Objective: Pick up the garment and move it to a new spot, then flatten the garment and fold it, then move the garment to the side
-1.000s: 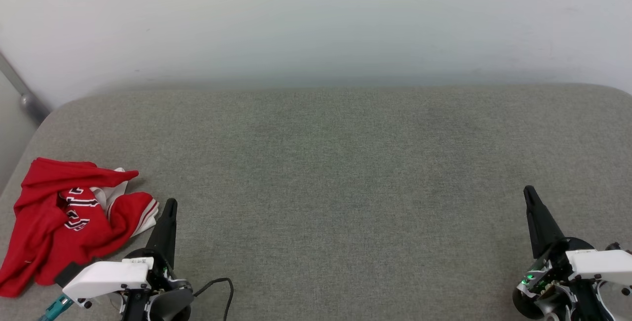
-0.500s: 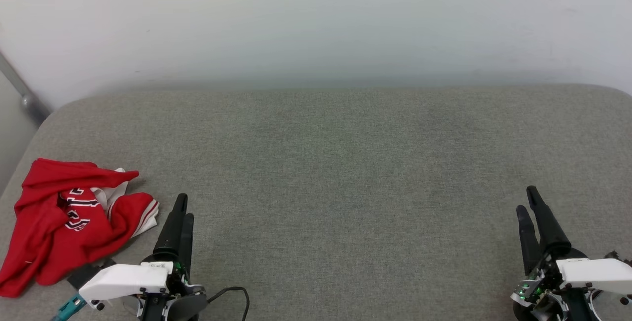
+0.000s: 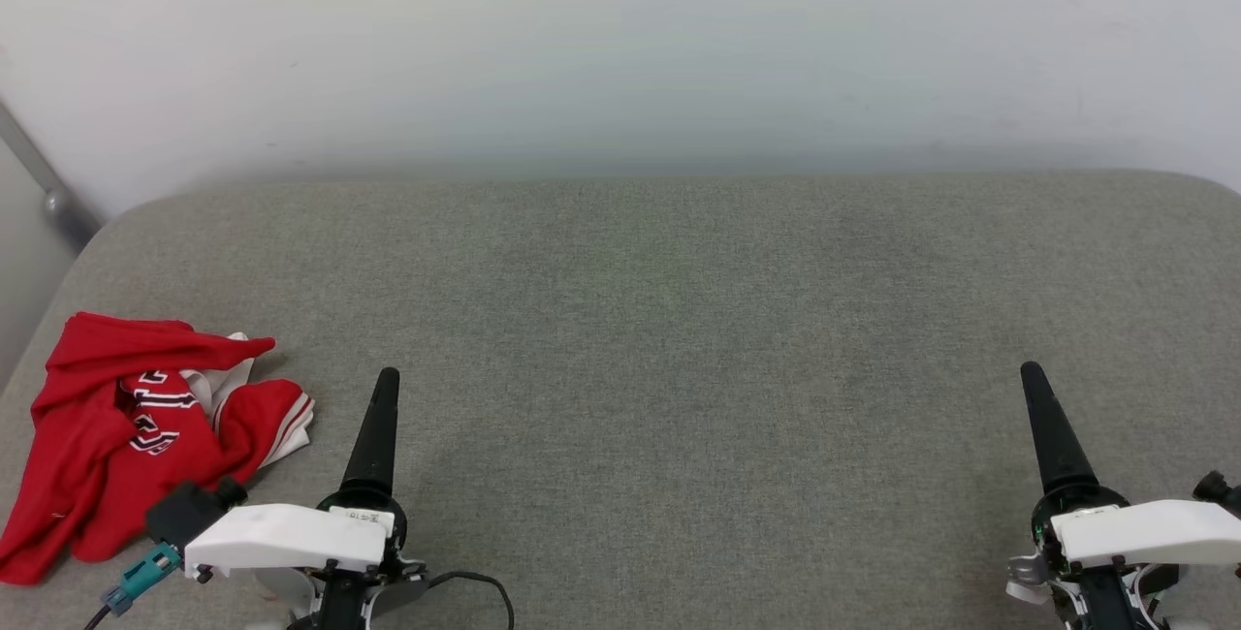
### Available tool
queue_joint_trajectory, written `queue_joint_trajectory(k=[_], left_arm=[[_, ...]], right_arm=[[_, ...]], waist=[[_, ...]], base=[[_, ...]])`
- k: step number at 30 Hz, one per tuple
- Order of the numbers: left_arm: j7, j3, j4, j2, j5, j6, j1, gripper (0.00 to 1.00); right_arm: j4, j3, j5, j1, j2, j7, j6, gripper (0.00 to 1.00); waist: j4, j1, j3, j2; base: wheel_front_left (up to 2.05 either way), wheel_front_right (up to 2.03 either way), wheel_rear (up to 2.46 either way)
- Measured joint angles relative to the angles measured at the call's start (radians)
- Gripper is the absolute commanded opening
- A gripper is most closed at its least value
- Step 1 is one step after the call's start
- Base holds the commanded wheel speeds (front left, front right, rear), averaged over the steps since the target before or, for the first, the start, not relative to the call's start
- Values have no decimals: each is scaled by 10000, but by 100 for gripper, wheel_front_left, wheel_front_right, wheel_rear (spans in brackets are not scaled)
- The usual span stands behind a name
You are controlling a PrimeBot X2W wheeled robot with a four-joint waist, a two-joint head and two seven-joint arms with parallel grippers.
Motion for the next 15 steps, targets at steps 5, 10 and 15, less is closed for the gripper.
queue_joint_trajectory(k=[5,10,15], left_arm=[[-190,-138,-67,0,1162,0,-1,100],[-393,-303,-148,2,2652,25,-6,100],[-548,-512,-182,4,3848,58,-12,100]], right_arm=[[-96,0,-1275,58,0,-184,0,100],[-203,4,-3033,66,-6,-326,0,100],[-324,38,-4316,100,-4,-336,0,100]], waist=[[4,0,-15,0],[-5,0,-34,0],[-9,0,-50,0]], base=[[0,0,0],[0,0,0],[0,0,0]])
